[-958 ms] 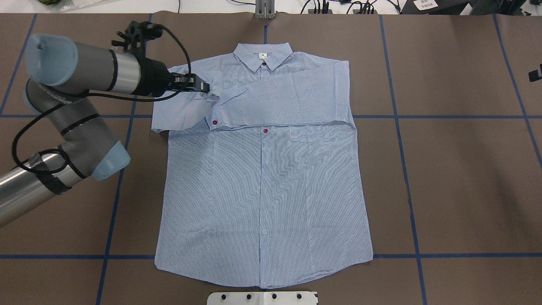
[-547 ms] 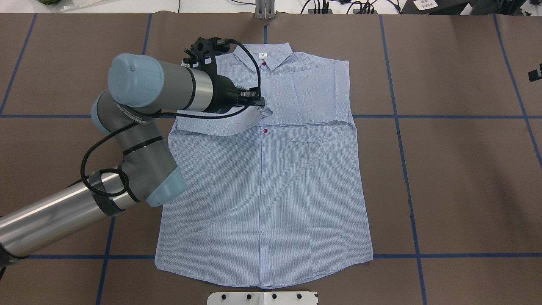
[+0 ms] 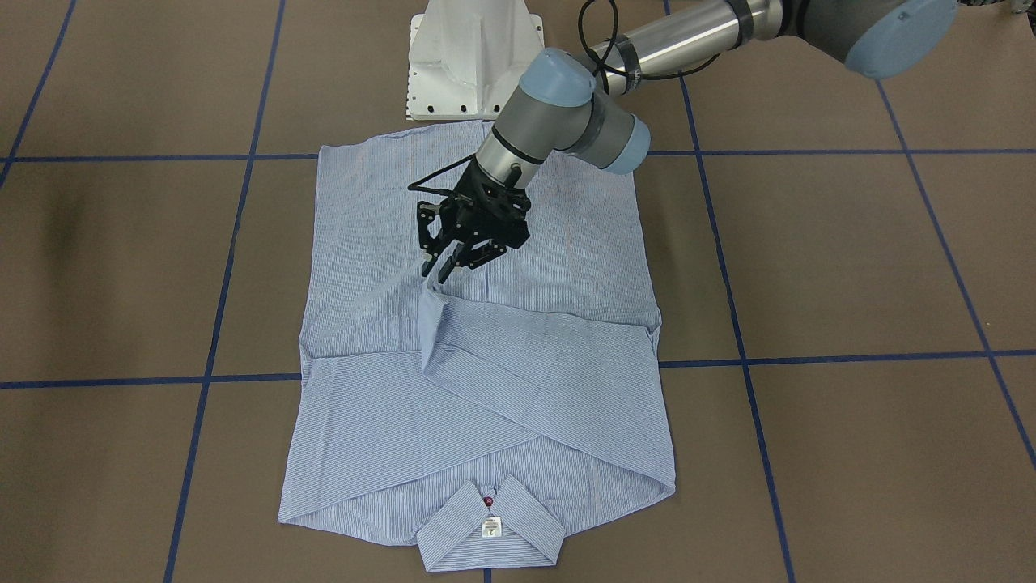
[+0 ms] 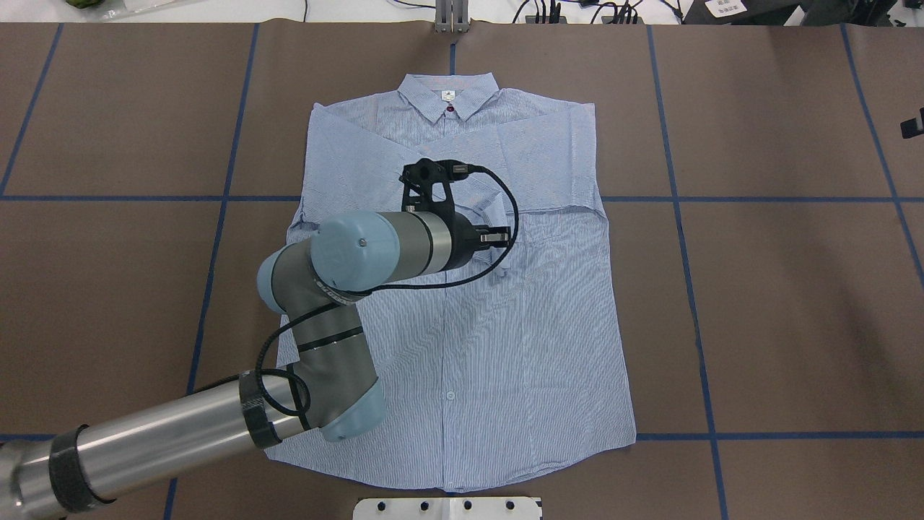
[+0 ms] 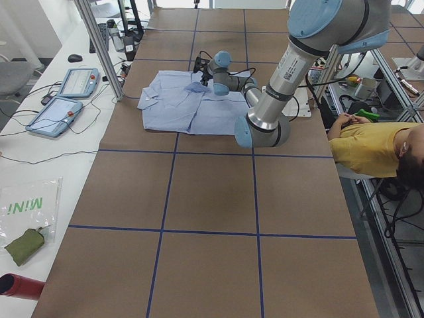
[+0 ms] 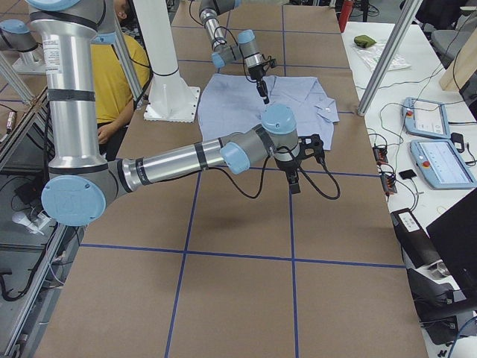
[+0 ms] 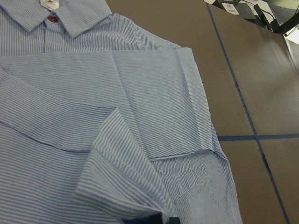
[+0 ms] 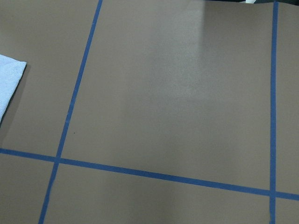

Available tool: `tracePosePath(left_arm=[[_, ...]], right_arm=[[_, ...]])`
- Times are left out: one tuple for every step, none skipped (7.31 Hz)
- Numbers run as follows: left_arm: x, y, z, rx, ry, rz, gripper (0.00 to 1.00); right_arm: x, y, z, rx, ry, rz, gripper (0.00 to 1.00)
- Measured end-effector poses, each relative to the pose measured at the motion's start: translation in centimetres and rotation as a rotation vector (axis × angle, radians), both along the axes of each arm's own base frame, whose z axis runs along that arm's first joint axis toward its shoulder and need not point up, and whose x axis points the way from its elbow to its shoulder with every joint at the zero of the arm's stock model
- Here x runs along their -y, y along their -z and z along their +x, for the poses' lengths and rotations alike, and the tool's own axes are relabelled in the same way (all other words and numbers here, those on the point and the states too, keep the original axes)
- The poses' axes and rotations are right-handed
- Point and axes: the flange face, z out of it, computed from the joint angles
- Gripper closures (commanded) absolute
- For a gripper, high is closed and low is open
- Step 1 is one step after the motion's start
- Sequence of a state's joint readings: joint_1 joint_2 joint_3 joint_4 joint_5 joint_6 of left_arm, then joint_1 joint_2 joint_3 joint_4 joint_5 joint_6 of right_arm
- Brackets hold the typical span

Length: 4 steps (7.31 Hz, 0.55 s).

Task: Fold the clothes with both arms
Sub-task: 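Fold the sleeve across the shirt front and release it, then move both grippers down to the shirt hem nearest the robot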

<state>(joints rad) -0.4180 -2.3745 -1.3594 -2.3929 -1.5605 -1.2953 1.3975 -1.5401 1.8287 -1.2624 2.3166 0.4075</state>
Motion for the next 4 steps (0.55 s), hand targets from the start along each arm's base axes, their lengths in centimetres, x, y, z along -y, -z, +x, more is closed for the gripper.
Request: tracePosePath(left_arm=[[-1.1,1.0,1.5,-0.005,0.006,0.001,0.00],[-1.7,1.7,2.0,-0.011,0.007,0.005,0.00],[-1.9,1.9,2.1,-0.007,0.002,0.010,0.00],[-2.2,2.1,1.7,0.017,-0.017,0.020,0.00]], right_arm=[[0.0,0.1,0.0,0.001,0.000,0.001,0.00],[0.0,0.1,0.0,0.001,0.000,0.001,0.00],[0.0,0.2,0.0,0.003,-0.004,-0.002,0.00],[0.0,0.6,-0.4,0.012,-0.017,-0.015,0.00]])
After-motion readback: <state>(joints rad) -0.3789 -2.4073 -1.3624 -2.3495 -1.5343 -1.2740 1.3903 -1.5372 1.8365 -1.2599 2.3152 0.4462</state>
